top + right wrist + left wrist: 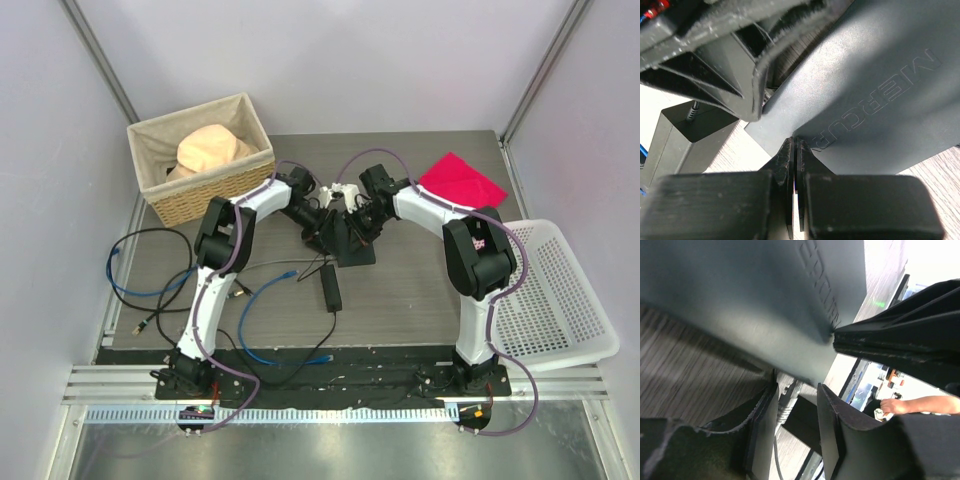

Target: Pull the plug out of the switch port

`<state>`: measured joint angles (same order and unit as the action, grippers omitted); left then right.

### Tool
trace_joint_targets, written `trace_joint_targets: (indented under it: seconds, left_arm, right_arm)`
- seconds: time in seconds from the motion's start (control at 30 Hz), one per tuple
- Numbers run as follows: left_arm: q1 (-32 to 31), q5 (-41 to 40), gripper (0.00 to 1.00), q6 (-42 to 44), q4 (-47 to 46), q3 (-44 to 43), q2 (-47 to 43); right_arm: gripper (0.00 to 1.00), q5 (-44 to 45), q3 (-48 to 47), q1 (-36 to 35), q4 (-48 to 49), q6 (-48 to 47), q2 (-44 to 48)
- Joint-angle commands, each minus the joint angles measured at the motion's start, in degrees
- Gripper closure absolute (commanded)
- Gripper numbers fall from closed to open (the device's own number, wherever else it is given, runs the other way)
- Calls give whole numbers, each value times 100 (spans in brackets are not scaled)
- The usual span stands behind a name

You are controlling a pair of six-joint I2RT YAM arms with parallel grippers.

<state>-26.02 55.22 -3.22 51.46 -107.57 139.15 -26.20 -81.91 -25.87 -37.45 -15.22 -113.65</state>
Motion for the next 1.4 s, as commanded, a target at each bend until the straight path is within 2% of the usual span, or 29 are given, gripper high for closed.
trace_joint_targets:
  seconds: [0.0, 0.07, 0.2, 0.33, 0.43, 0.67, 0.87, 1.13, 1.27, 1.37]
  left_arm:
    - [-202, -486, 57, -90, -585, 95, 200]
    - [-210, -477, 57, -134, -628, 131, 218]
    - [-210, -311, 65, -144, -716, 376, 200]
    - [-158, 444, 67, 216, -699, 544, 139]
    - [-166, 507, 69, 514, -638, 553, 156]
    - [-184, 683, 63, 1252, -471, 685, 103]
    - [-193, 648, 69, 1605, -304, 746, 138]
    - [-158, 1104, 66, 2420, 196, 624, 235]
    - [-140, 1149, 64, 2985, 767, 448, 332]
    - [-149, 1000, 64, 3118, 770, 474, 341]
  right_arm:
    - [99, 510, 298, -6, 1, -42, -351]
    - [99, 493, 368, -6, 27, -16, -351]
    - [99, 449, 509, 3, 89, 63, -325]
    - [99, 440, 527, 3, 107, 90, -325]
    - [99, 501, 518, -6, 115, 63, -316]
    - [99, 545, 571, -6, 150, 54, -316]
    - [99, 537, 562, -6, 168, 72, -377]
    - [99, 563, 465, -6, 133, 81, -457]
    - [99, 554, 448, -15, 115, 81, -492]
    - [99, 554, 439, -32, 98, 81, -510]
